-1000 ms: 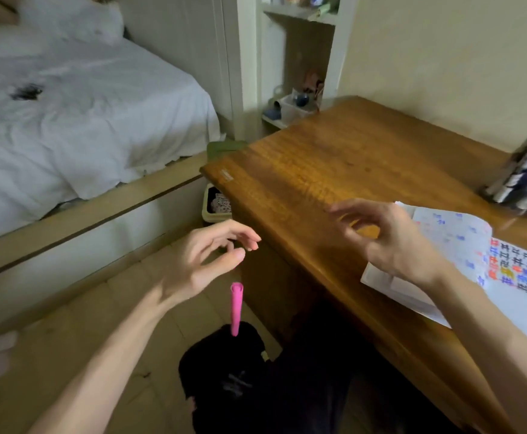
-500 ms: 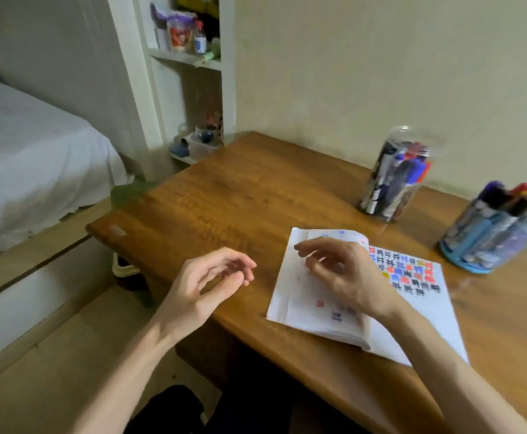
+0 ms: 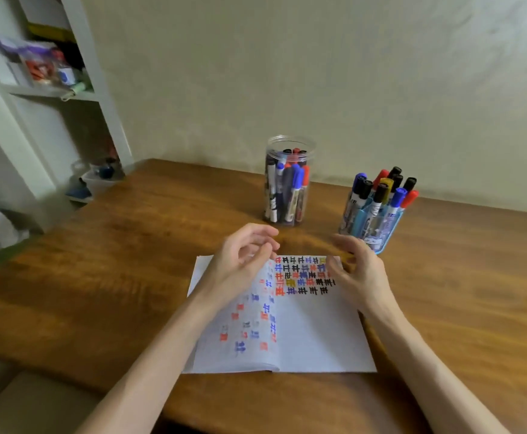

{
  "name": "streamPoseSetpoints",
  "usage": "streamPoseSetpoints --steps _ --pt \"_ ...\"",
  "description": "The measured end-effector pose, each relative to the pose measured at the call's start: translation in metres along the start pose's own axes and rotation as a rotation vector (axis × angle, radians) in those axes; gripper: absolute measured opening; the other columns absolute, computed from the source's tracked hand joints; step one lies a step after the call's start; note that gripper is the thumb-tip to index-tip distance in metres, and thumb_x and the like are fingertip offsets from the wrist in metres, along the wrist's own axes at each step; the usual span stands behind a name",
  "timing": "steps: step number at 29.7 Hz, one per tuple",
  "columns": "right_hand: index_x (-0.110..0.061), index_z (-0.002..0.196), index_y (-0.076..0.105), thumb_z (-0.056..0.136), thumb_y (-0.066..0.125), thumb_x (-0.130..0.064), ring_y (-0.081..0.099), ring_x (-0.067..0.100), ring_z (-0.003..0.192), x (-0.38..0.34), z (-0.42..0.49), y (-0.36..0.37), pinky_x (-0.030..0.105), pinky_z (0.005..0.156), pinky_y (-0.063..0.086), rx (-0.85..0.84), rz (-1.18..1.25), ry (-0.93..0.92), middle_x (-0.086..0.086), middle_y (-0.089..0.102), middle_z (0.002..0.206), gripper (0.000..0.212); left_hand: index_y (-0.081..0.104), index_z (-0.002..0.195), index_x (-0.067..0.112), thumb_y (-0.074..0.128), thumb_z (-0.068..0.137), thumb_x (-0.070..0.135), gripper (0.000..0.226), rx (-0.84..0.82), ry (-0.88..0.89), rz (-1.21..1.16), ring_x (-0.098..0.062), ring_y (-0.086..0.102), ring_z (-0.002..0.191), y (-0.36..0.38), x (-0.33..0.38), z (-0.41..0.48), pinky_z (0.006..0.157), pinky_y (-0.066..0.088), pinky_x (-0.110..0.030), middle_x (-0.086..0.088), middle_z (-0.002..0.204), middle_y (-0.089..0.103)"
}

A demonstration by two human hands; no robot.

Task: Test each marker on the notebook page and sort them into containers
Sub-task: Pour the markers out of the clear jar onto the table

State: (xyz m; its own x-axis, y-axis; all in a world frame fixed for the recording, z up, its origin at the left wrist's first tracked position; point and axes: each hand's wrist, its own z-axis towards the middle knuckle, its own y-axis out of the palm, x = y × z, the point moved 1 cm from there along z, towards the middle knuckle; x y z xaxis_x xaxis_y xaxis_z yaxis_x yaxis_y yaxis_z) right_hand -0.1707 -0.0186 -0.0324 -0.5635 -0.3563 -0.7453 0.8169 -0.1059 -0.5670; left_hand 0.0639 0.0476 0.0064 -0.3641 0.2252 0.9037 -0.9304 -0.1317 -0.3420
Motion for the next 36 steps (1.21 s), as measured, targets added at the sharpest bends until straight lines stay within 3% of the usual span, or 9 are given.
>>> streamPoseSetpoints --steps 5,11,16,22,25,27,32,34,36 --pt "-0.012 0.129 0.064 0.095 0.072 -0.007 0.06 0.009 0.104 0.007 0.005 -0.007 -0.004 0.072 0.041 0.15 0.024 0.091 -0.007 0.065 0.115 0.036 0.065 0.119 0.027 0.061 0.103 0.021 0.018 -0.038 -0.015 -0.029 -0.001 0.07 0.098 0.027 0.001 0.025 0.081 0.056 -0.015 0.013 0.105 0.072" --pt "-0.012 0.128 0.063 0.093 0.073 -0.01 0.063 0.01 0.102 0.009 0.015 -0.001 0.006 0.077 0.045 0.156 0.017 0.075 -0.002 0.068 0.114 0.036 0.064 0.118 0.031 0.063 0.101 0.024 0.018 -0.114 -0.083 -0.007 0.0 0.069 0.098 0.052 -0.004 0.051 0.084 0.055 -0.019 0.015 0.107 0.071" --pt "-0.013 0.134 0.06 0.092 0.075 -0.013 0.061 0.011 0.106 0.013 0.031 0.0 0.026 0.089 0.053 0.115 0.028 0.097 -0.004 0.065 0.117 0.045 0.064 0.117 0.032 0.063 0.101 0.024 0.018 -0.104 -0.099 -0.013 0.002 0.069 0.096 0.055 -0.009 0.059 0.087 0.057 -0.024 0.014 0.106 0.071" --pt "-0.015 0.133 0.061 0.092 0.075 -0.013 0.063 0.013 0.104 0.03 0.051 -0.008 0.02 0.086 0.051 0.09 0.015 0.077 -0.003 0.065 0.113 0.043 0.065 0.118 0.03 0.066 0.099 0.021 0.021 -0.027 -0.121 0.021 -0.005 0.067 0.104 0.055 -0.022 0.067 0.087 0.057 -0.022 0.014 0.109 0.07" --pt "-0.018 0.133 0.062 0.093 0.075 -0.015 0.063 0.011 0.106 0.037 0.057 -0.009 0.022 0.087 0.053 0.067 0.029 0.079 -0.003 0.065 0.115 0.042 0.064 0.121 0.026 0.069 0.097 0.016 0.027 0.081 -0.12 0.009 -0.002 0.065 0.104 0.056 -0.026 0.073 0.076 0.053 -0.008 0.013 0.111 0.068" --pt "-0.019 0.13 0.064 0.093 0.075 -0.015 0.065 0.008 0.102 0.039 0.057 -0.007 0.022 0.085 0.056 0.061 0.054 0.055 -0.004 0.066 0.111 0.038 0.059 0.124 0.028 0.074 0.093 0.018 0.036 0.19 -0.149 -0.02 -0.002 0.062 0.104 0.059 -0.027 0.079 0.067 0.049 -0.005 0.012 0.116 0.064" --pt "-0.02 0.125 0.067 0.094 0.076 -0.016 0.068 0.001 0.096 0.037 0.054 0.003 0.016 0.081 0.059 -0.001 0.111 -0.048 -0.007 0.068 0.106 0.032 0.033 0.144 0.024 0.09 0.077 0.027 0.089 0.396 -0.196 -0.004 -0.003 0.05 0.108 0.068 -0.022 0.102 0.068 0.043 -0.006 0.0 0.14 0.04" --pt "-0.02 0.125 0.067 0.094 0.077 -0.017 0.068 0.002 0.095 0.034 0.055 0.004 0.016 0.08 0.058 -0.003 0.132 -0.066 -0.008 0.068 0.106 0.033 0.022 0.152 0.024 0.095 0.07 0.026 0.11 0.447 -0.189 0.002 -0.009 0.043 0.126 0.069 -0.021 0.115 0.088 0.043 -0.009 -0.006 0.152 0.03" --pt "-0.019 0.126 0.068 0.094 0.077 -0.017 0.068 0.002 0.095 0.034 0.055 0.005 0.015 0.079 0.058 0.0 0.146 -0.069 -0.007 0.068 0.105 0.033 0.012 0.156 0.029 0.097 0.064 0.03 0.125 0.463 -0.21 -0.012 -0.024 0.038 0.142 0.07 -0.023 0.128 0.11 0.043 -0.038 -0.009 0.16 0.026"
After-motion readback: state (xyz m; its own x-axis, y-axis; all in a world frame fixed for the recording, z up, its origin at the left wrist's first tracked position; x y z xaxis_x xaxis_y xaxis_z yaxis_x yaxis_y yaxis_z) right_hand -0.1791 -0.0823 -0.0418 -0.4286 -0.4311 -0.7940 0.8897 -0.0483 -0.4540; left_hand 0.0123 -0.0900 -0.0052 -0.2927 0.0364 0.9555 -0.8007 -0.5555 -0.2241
